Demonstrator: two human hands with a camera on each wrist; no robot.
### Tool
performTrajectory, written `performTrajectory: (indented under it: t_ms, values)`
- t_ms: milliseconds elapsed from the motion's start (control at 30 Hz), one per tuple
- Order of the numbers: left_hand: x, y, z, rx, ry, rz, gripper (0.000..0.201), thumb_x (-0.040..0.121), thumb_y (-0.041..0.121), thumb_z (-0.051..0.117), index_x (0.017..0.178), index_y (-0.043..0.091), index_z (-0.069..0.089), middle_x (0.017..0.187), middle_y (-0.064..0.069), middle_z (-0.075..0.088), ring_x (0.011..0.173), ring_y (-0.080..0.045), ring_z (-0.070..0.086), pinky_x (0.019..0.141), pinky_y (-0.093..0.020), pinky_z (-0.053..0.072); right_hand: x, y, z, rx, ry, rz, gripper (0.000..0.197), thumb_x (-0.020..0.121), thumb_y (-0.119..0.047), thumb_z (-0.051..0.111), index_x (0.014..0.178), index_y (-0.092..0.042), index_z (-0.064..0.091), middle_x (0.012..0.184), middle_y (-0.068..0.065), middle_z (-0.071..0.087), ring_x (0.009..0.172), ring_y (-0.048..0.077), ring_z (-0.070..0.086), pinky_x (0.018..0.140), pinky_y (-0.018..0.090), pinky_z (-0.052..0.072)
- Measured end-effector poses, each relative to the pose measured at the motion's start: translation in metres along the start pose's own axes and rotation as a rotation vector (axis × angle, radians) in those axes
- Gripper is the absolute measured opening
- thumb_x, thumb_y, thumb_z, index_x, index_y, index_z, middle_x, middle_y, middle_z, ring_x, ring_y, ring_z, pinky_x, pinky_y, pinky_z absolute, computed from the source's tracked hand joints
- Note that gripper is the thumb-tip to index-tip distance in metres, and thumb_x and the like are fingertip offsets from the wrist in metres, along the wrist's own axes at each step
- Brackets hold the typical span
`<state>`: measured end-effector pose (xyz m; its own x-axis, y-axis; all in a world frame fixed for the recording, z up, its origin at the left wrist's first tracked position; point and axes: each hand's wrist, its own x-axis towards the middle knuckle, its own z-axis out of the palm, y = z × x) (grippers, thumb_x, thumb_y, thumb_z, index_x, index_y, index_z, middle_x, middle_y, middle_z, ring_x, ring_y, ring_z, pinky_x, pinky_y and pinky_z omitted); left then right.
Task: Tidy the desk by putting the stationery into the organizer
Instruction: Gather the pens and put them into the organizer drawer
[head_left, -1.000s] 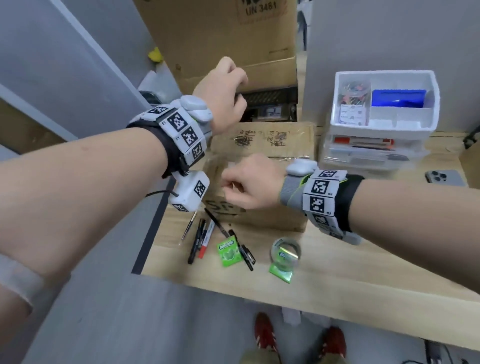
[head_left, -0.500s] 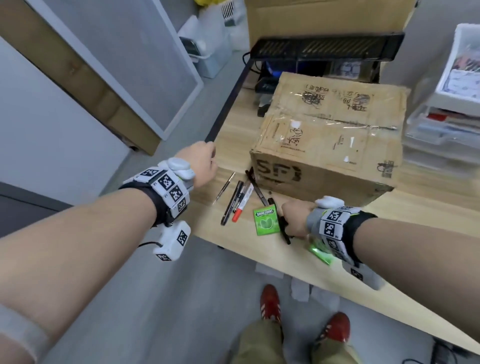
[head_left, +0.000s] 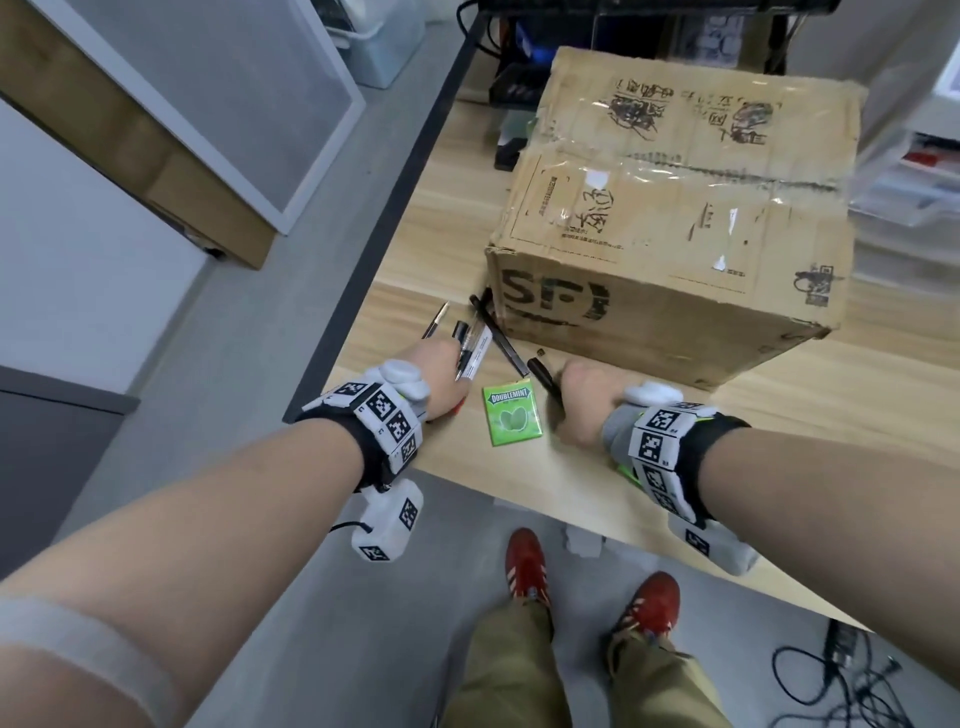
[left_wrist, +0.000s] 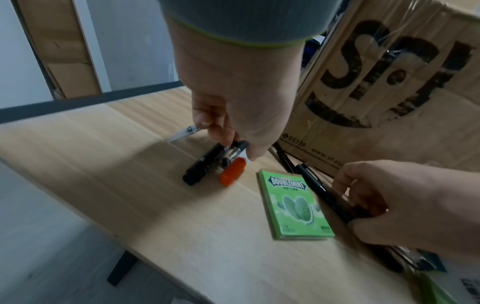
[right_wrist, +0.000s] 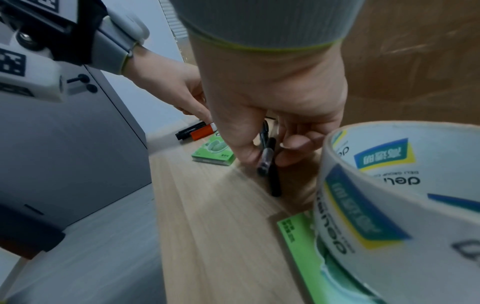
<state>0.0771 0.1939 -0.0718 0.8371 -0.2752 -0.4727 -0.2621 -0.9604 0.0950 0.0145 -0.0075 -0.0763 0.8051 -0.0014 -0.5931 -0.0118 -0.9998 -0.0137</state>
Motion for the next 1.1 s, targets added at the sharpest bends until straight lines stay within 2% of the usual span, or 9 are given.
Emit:
performTrajectory:
  t_ms: [167, 401, 534, 567, 601, 634, 668, 768, 1102]
  values:
    - [0.005, 0.013, 0.006, 0.052, -0.037, -0.015, 0.026, 0.095, 0.039, 0.057, 0.089, 0.014, 0.057, 0.084, -0.005, 0.060, 0.071, -0.024, 0.059, 0.057, -0.030, 0.041, -0.002, 0.003, -0.002, -0.096, -0.042, 0.029, 0.043, 0.088, -0.019, 0.064, 0.123, -0.002, 0.049, 0.117, 0.008, 0.063, 0.102, 0.023, 0.067, 0.069, 0.029, 0.046]
    - [0.009, 0.029, 0.003, 0.097, -0.188, -0.088, 0.033, 0.096, 0.034, 0.050, 0.071, 0.012, 0.051, 0.064, -0.001, 0.049, 0.059, -0.018, 0.049, 0.046, -0.025, 0.032, -0.003, 0.012, -0.003, -0.013, -0.094, 0.003, 0.020, 0.086, -0.024, 0.059, 0.101, -0.011, 0.063, 0.080, 0.001, 0.058, 0.072, 0.022, 0.058, 0.058, 0.026, 0.043]
    - [0.008, 0.037, 0.006, 0.062, -0.226, -0.107, 0.009, 0.097, 0.036, 0.051, 0.096, 0.029, 0.045, 0.066, -0.001, 0.047, 0.057, -0.016, 0.046, 0.057, -0.028, 0.036, -0.002, 0.013, -0.005, 0.074, -0.082, -0.003, 0.026, 0.086, -0.025, 0.053, 0.105, -0.010, 0.063, 0.098, 0.008, 0.066, 0.090, 0.028, 0.065, 0.069, 0.028, 0.048]
    - [0.007, 0.038, 0.008, 0.057, -0.226, -0.110, 0.014, 0.098, 0.033, 0.050, 0.098, 0.018, 0.052, 0.068, -0.002, 0.047, 0.058, -0.016, 0.045, 0.058, -0.029, 0.036, -0.003, 0.014, -0.006, 0.103, -0.081, -0.001, 0.026, 0.085, -0.026, 0.053, 0.104, -0.010, 0.063, 0.097, 0.008, 0.066, 0.089, 0.029, 0.064, 0.068, 0.028, 0.048]
    - [0.008, 0.038, 0.009, 0.108, -0.211, -0.099, 0.047, 0.099, 0.031, 0.049, 0.105, -0.006, 0.021, 0.070, -0.003, 0.046, 0.059, -0.017, 0.045, 0.058, -0.029, 0.036, -0.003, 0.014, -0.007, 0.124, -0.075, -0.001, 0.026, 0.085, -0.027, 0.054, 0.103, -0.010, 0.062, 0.096, 0.008, 0.065, 0.088, 0.029, 0.063, 0.068, 0.028, 0.046]
    - [0.008, 0.040, 0.009, 0.088, -0.234, -0.126, 0.037, 0.099, 0.031, 0.049, 0.133, 0.032, 0.032, 0.070, -0.002, 0.046, 0.061, -0.018, 0.046, 0.058, -0.028, 0.037, -0.004, 0.014, -0.007, 0.139, -0.065, -0.008, 0.025, 0.085, -0.027, 0.054, 0.103, -0.011, 0.061, 0.095, 0.008, 0.064, 0.087, 0.029, 0.061, 0.068, 0.028, 0.045]
    - [0.007, 0.039, 0.009, 0.093, -0.232, -0.110, 0.014, 0.099, 0.031, 0.049, 0.109, 0.023, 0.054, 0.070, -0.002, 0.045, 0.063, -0.019, 0.046, 0.059, -0.027, 0.038, -0.004, 0.015, -0.009, 0.145, -0.058, -0.015, 0.024, 0.086, -0.028, 0.053, 0.101, -0.011, 0.060, 0.094, 0.007, 0.063, 0.085, 0.028, 0.060, 0.067, 0.028, 0.044]
    - [0.007, 0.040, 0.010, 0.079, -0.259, -0.154, 0.030, 0.100, 0.029, 0.045, 0.075, 0.013, 0.046, 0.065, 0.000, 0.040, 0.056, -0.014, 0.040, 0.049, -0.021, 0.031, -0.009, 0.014, -0.013, 0.148, -0.054, -0.052, 0.017, 0.086, -0.027, 0.051, 0.097, -0.014, 0.054, 0.092, 0.006, 0.059, 0.084, 0.028, 0.056, 0.065, 0.028, 0.041]
    - [-0.012, 0.039, -0.008, -0.034, -0.228, -0.185, 0.025, 0.090, 0.023, 0.056, 0.069, 0.013, 0.046, 0.061, 0.000, 0.049, 0.054, -0.017, 0.047, 0.048, -0.022, 0.034, -0.022, 0.017, -0.030, 0.280, -0.081, -0.146, 0.025, 0.085, -0.041, 0.052, 0.090, -0.018, 0.061, 0.085, 0.004, 0.064, 0.079, 0.025, 0.064, 0.064, 0.027, 0.049]
